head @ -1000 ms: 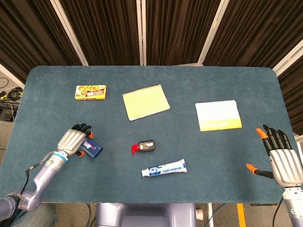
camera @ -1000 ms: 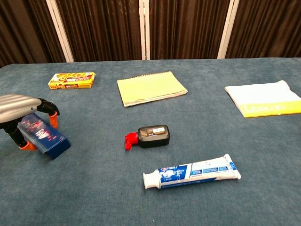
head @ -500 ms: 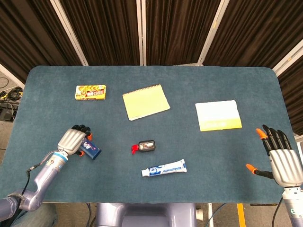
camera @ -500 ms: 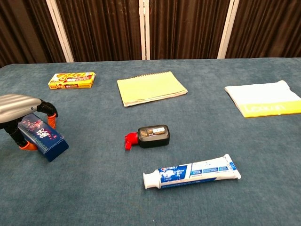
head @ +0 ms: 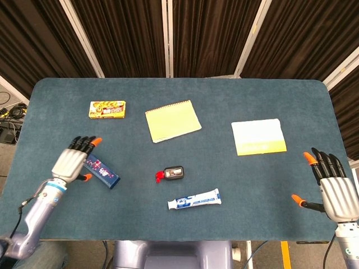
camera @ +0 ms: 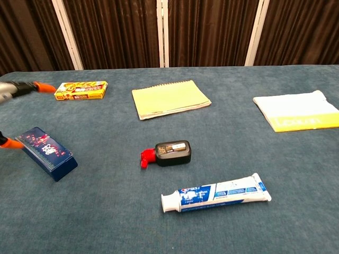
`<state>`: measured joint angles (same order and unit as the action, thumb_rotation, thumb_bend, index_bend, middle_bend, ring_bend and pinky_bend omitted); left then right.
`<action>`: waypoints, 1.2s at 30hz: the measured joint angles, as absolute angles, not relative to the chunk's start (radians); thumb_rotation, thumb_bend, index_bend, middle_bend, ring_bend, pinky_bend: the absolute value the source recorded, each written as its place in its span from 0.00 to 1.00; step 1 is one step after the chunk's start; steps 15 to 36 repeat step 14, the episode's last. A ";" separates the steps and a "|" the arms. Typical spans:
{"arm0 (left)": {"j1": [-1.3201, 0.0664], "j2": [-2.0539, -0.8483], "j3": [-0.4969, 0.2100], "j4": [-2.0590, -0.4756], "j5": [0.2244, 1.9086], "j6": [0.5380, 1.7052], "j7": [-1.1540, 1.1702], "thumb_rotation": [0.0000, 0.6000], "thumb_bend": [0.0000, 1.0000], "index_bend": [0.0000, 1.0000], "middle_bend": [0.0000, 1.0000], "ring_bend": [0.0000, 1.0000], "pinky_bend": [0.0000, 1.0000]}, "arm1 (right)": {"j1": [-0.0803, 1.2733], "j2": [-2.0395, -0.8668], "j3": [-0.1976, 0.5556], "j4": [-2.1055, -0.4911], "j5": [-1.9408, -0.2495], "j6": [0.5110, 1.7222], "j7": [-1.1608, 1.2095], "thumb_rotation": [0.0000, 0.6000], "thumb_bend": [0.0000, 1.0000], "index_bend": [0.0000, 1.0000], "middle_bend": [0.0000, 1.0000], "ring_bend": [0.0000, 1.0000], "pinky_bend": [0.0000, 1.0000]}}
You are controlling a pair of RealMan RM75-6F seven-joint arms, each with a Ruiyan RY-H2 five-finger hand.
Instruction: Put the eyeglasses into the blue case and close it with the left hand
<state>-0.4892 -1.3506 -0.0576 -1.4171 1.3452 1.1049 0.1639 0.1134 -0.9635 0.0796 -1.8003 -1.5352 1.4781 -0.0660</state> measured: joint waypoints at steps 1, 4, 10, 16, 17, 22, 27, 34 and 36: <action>-0.471 -1.335 -0.062 -1.437 1.348 1.148 0.159 1.00 0.00 0.00 0.00 0.00 0.00 | 0.112 -0.962 0.080 -1.801 -1.538 1.481 -0.064 1.00 0.00 0.00 0.00 0.00 0.00; -0.413 -1.294 -0.073 -1.494 1.356 1.274 0.149 1.00 0.00 0.00 0.00 0.00 0.00 | 0.109 -0.960 0.078 -1.803 -1.548 1.491 -0.059 1.00 0.00 0.00 0.00 0.00 0.00; -0.250 -1.193 -0.066 -1.680 1.368 1.521 0.153 1.00 0.00 0.00 0.00 0.00 0.00 | 0.103 -0.957 0.071 -1.805 -1.583 1.510 -0.051 1.00 0.00 0.00 0.00 0.00 0.00; -0.174 -1.144 -0.046 -1.764 1.397 1.589 0.173 1.00 0.00 0.00 0.00 0.00 0.00 | 0.096 -0.958 0.067 -1.803 -1.605 1.532 -0.052 1.00 0.00 0.00 0.00 0.00 0.00; -0.174 -1.144 -0.046 -1.764 1.397 1.589 0.173 1.00 0.00 0.00 0.00 0.00 0.00 | 0.096 -0.958 0.067 -1.803 -1.605 1.532 -0.052 1.00 0.00 0.00 0.00 0.00 0.00; -0.174 -1.144 -0.046 -1.764 1.397 1.589 0.173 1.00 0.00 0.00 0.00 0.00 0.00 | 0.096 -0.958 0.067 -1.803 -1.605 1.532 -0.052 1.00 0.00 0.00 0.00 0.00 0.00; -0.174 -1.144 -0.046 -1.764 1.397 1.589 0.173 1.00 0.00 0.00 0.00 0.00 0.00 | 0.096 -0.958 0.067 -1.803 -1.605 1.532 -0.052 1.00 0.00 0.00 0.00 0.00 0.00; -0.174 -1.144 -0.046 -1.764 1.397 1.589 0.173 1.00 0.00 0.00 0.00 0.00 0.00 | 0.096 -0.958 0.067 -1.803 -1.605 1.532 -0.052 1.00 0.00 0.00 0.00 0.00 0.00; -0.174 -1.144 -0.046 -1.764 1.397 1.589 0.173 1.00 0.00 0.00 0.00 0.00 0.00 | 0.096 -0.958 0.067 -1.803 -1.605 1.532 -0.052 1.00 0.00 0.00 0.00 0.00 0.00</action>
